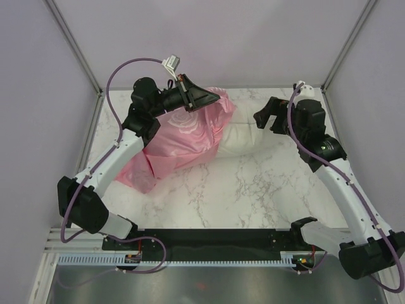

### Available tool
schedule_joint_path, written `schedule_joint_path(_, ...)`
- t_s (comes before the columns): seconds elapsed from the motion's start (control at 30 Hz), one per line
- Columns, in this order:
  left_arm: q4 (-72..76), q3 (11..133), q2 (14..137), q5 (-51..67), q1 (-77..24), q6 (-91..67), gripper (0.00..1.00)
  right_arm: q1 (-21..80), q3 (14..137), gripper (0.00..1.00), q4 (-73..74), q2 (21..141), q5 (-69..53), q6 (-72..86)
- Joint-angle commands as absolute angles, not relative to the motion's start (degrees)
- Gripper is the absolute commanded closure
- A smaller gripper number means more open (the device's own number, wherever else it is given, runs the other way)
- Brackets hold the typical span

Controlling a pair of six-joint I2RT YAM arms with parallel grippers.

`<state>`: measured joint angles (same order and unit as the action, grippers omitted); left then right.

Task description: Put the pillow into the pillowcase

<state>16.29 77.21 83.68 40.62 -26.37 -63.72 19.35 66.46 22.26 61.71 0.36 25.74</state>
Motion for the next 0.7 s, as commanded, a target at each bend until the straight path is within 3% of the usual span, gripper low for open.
schedule_joint_path(0.0,19.2,80.7,83.4,41.7,-26.2,-61.1,0.98,13.6,65.7,0.02,29.5,63.9,0.1,25.9)
schedule_joint_path(0.2,18.1,81.0,83.0,41.6,-26.4,-60.2,0.98,11.5,66.6,0.02,28.7,72.3,0.4,27.9)
schedule_joint_path(0.33,17.7,81.1,83.3,41.2,-27.3,-59.8,0.98,11.6,66.3,0.03,19.4,77.3,-4.4,31.3)
schedule_joint_path(0.37,17.5,81.2,83.8,41.0,-27.7,-59.2,0.98,12.2,66.4,0.14,17.8,78.9,-5.8,31.7)
schedule_joint_path(0.4,16.9,81.7,83.9,40.9,-28.6,-59.1,0.98,12.8,66.7,0.32,16.6,79.9,-7.2,32.2)
schedule_joint_path(0.43,16.4,82.3,84.5,40.4,-29.1,-58.5,0.98,13.8,68.0,0.68,15.4,81.7,-8.1,32.6)
schedule_joint_path(0.47,16.1,83.0,84.8,40.3,-29.7,-58.2,0.98,16.2,68.9,0.81,15.2,82.4,-8.0,32.4)
schedule_joint_path(0.53,14.5,86.6,87.1,40.3,-31.6,-57.7,0.98,19.1,70.7,1.0,14.6,83.3,-7.9,32.1)
schedule_joint_path(0.67,14.1,95.0,90.7,40.8,-34.1,-57.6,0.98,23.2,76.3,1.0,13.0,80.6,-9.9,31.6)
